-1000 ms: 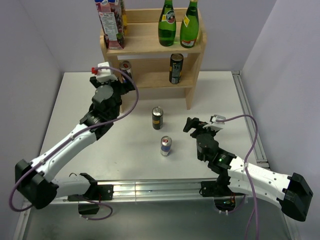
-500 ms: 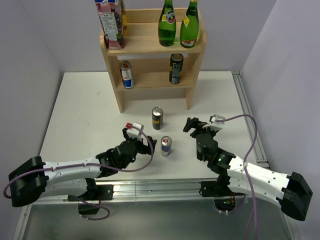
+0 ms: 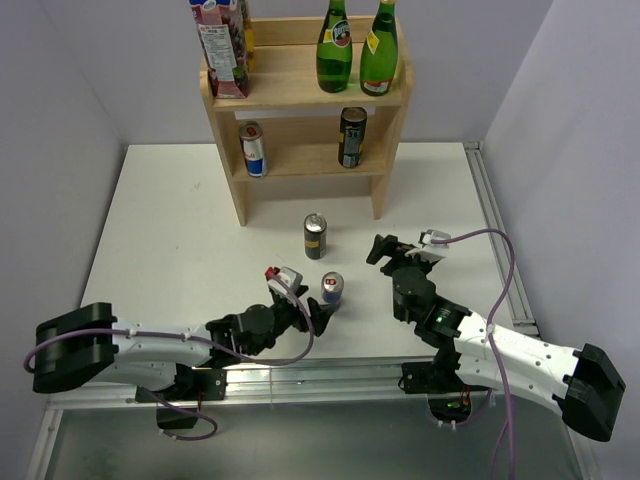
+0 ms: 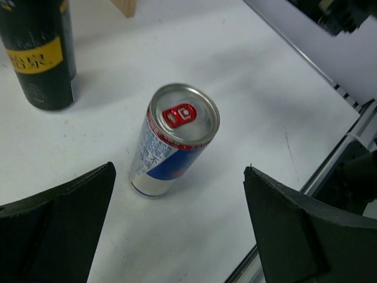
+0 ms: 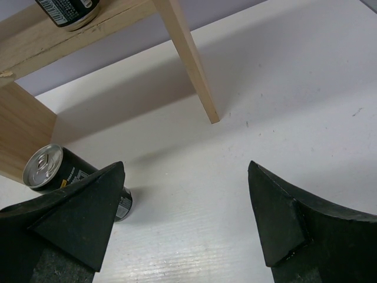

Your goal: Place and organize the beverage onto the shelf

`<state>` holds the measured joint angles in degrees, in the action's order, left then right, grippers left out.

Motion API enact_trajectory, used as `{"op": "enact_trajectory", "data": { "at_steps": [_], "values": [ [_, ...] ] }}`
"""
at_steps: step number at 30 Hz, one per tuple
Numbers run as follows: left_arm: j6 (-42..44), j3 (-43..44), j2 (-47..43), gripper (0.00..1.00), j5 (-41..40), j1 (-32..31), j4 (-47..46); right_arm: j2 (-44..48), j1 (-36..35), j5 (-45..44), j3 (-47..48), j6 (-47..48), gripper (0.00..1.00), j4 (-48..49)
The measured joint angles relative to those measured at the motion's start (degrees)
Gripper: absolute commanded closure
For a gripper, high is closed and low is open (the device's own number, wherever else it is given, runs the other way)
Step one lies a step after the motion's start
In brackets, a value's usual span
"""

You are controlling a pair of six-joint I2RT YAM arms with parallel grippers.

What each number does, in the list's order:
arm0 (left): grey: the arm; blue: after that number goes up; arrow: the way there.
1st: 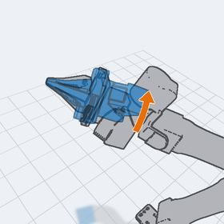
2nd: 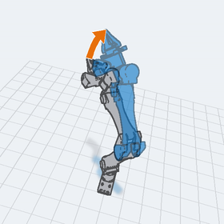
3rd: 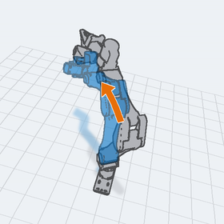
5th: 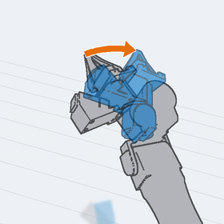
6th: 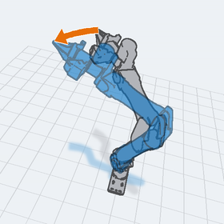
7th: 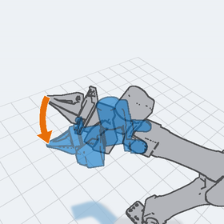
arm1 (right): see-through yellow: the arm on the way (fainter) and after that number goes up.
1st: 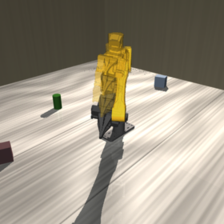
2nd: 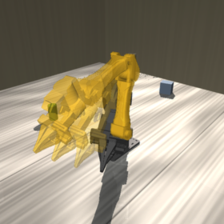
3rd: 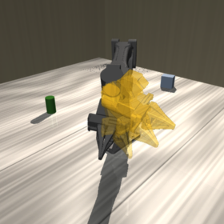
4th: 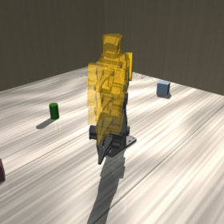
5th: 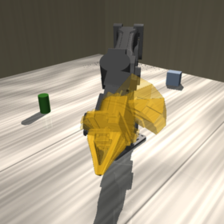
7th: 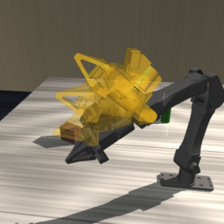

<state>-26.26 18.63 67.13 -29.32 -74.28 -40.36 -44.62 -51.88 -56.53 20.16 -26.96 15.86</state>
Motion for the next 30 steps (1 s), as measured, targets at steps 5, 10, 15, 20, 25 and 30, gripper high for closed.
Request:
{"op": "enact_trajectory", "data": {
  "at_steps": [5, 10, 15, 20, 25, 30],
  "values": [
    [0.13, 0.33, 7.78, 0.04, -0.74, -1.38, -4.9, -0.2, 0.0, 0.0, 0.0, 0.0, 0.08, 0.0],
    [1.53, 4.15, 18.23, 0.06, -4.02, -3.41, -10.03, -0.24, 0.0, -0.02, 0.0, 0.0, 0.08, 0.0],
    [3.3, 10.54, 28.06, 0.11, -8.74, -3.98, -14.47, -0.02, 0.0, -0.02, -0.04, 0.0, 0.08, -0.04],
    [4.37, 13.18, 33.57, 0.17, -12.63, -4.09, -16.02, 0.98, 0.17, 0.0, -0.59, 0.0, 0.08, -0.04],
    [4.72, 13.86, 37.03, 0.2, -16.59, -4.11, -17.03, 1.2, 0.39, 0.11, -0.9, -0.02, 0.08, -0.09],
    [4.81, 14.71, 39.47, 0.19, -18.05, -3.61, -18.32, 1.14, 0.39, 0.26, -0.9, -0.07, 0.08, -0.09]
  ]
}}
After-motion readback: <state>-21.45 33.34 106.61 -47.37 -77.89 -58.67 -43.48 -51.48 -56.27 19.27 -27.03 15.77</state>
